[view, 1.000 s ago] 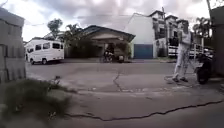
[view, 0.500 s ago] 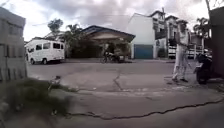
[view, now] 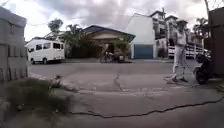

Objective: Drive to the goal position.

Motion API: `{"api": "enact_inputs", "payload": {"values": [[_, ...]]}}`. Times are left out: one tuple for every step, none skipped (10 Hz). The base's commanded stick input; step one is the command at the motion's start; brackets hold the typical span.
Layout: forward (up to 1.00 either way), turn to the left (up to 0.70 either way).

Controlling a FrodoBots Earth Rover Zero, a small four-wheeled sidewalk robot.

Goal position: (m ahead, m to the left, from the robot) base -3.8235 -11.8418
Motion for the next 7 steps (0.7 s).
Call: {"api": "enact_inputs", "payload": {"values": [[-0.12,0.00],[-0.12,0.00],[-0.12,0.00],[-0.12,0.00],[-0.12,0.00],[-0.12,0.00],[-0.12,0.00]]}}
